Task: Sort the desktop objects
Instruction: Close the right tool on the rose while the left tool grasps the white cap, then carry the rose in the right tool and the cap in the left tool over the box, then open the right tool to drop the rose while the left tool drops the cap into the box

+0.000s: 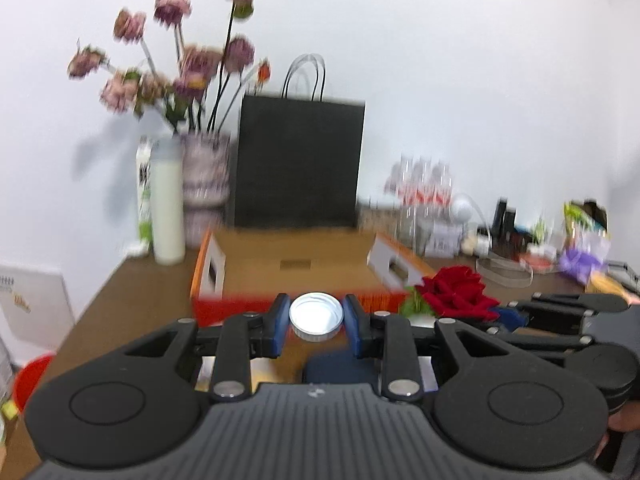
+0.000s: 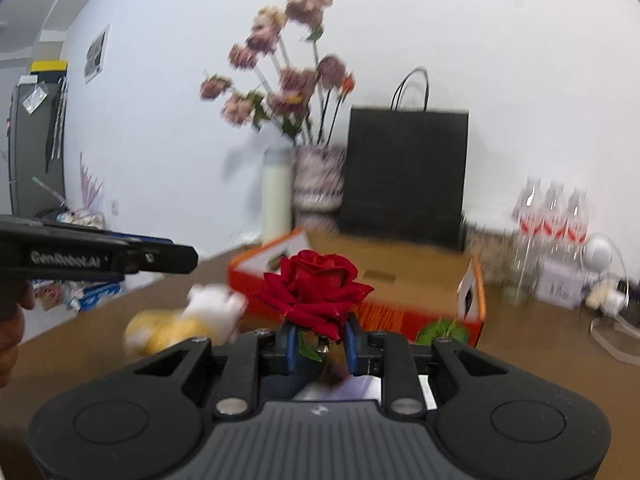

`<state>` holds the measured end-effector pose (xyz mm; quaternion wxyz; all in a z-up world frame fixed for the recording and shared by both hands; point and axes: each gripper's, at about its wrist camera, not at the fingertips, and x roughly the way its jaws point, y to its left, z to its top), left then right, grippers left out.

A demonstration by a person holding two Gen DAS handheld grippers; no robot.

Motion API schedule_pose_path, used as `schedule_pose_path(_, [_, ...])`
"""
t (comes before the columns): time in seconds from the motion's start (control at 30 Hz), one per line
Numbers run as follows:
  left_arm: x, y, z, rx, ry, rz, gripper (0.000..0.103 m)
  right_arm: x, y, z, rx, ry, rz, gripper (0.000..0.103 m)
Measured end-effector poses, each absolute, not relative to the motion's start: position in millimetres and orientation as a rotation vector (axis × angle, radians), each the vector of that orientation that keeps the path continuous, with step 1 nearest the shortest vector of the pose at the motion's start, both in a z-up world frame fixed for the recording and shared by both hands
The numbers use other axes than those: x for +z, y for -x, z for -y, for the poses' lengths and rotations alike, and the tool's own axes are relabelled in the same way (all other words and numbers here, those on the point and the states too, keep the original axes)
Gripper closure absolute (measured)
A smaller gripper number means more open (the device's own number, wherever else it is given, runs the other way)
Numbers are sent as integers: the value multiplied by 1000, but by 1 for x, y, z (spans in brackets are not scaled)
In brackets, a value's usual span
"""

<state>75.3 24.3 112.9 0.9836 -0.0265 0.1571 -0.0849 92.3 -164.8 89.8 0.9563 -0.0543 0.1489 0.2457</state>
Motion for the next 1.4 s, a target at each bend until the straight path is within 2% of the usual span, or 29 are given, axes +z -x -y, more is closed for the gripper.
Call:
schedule_pose_path(0.27, [137, -165, -16, -142, 106, -277, 74, 114, -179, 156, 473, 74, -274, 81])
schedule_pose_path(0.57, [103, -266, -15, -120, 172, -406, 74, 82, -278, 150, 459, 62, -417, 81])
schedule_pose_path(0.8, [73, -299, -24, -75, 181, -533, 74, 50, -321, 147, 441, 88, -548, 81])
schedule_pose_path(1.13, [56, -308, -19, -45, 161, -624, 74, 37, -317, 142, 441, 126, -604, 81])
schedule_pose_path(1.23, [55, -309, -19, -37, 158, -636, 62, 35, -317, 143, 438, 120, -620, 77])
schedule_pose_path(1.3, [55, -309, -18, -26, 152, -634, 43, 35, -317, 143, 430, 119, -625, 68])
schedule_pose_path(1.33, [56, -308, -18, -22, 151, -630, 37, 35, -317, 144, 423, 119, -627, 64])
schedule_pose_path(1.37, [57, -307, -18, -21, 150, -622, 27, 36, -317, 144, 418, 119, -627, 51])
schedule_pose_path(1.4, [59, -306, -17, -19, 148, -615, 21, 37, -316, 144, 414, 121, -624, 37])
